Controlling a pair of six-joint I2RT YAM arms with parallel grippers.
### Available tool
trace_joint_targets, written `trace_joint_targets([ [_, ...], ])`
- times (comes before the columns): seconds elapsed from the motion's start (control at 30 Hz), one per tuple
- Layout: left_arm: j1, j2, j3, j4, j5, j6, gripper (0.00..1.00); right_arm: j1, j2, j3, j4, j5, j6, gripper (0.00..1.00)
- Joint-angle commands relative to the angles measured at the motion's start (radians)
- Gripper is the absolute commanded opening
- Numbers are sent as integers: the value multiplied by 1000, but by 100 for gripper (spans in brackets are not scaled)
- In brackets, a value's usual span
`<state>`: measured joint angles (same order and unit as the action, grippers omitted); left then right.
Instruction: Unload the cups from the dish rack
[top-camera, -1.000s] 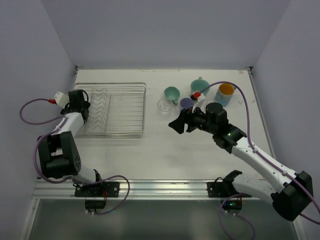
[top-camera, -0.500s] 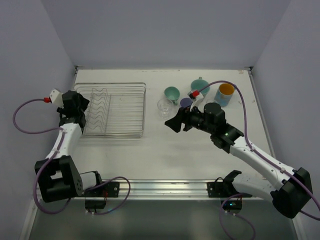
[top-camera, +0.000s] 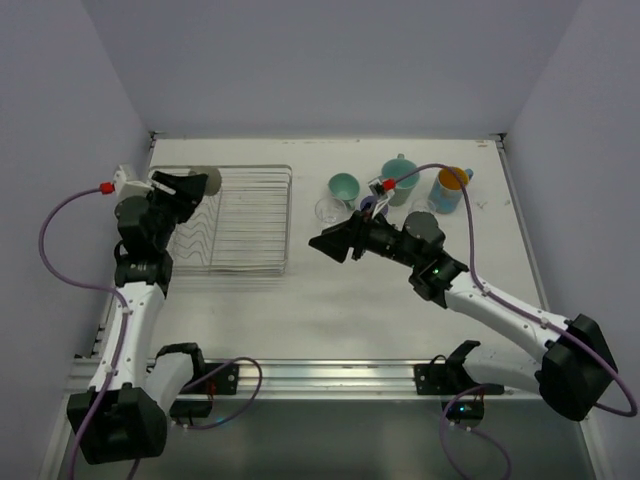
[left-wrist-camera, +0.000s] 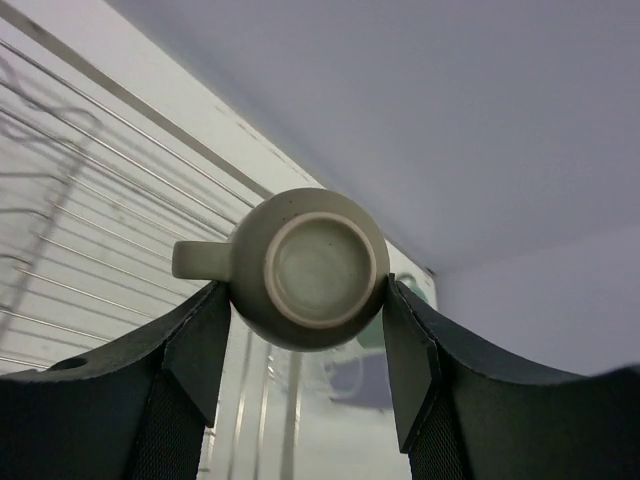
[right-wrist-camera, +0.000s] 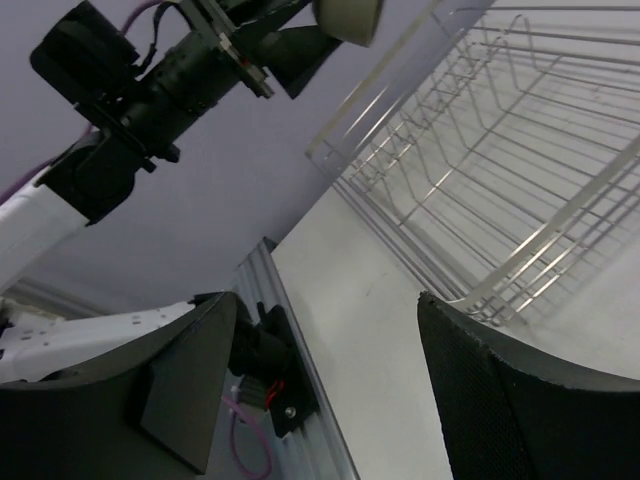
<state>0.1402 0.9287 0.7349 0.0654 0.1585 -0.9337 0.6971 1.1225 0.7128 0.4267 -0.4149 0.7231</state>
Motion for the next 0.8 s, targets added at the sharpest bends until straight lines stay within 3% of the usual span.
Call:
trace_joint_targets([
  [0.0,-83,-30,-52,187,219,-120,4,31,68,39,258,-76,90,77],
  [0.1,-178,-25,-84,287,275,-180,4,51,144,79,317,-85,117,82],
  [0.27,-255,-19,-152,482,340,-304,4,64,240,134,379,-96,145,80],
  [0.4,-301,-30,-149,521,352,-336,4,64,250,178,317,-64,84,75],
  [0.77,-404,-76,-164,573,355,-387,4,61,198,221,236,24,-19,74],
])
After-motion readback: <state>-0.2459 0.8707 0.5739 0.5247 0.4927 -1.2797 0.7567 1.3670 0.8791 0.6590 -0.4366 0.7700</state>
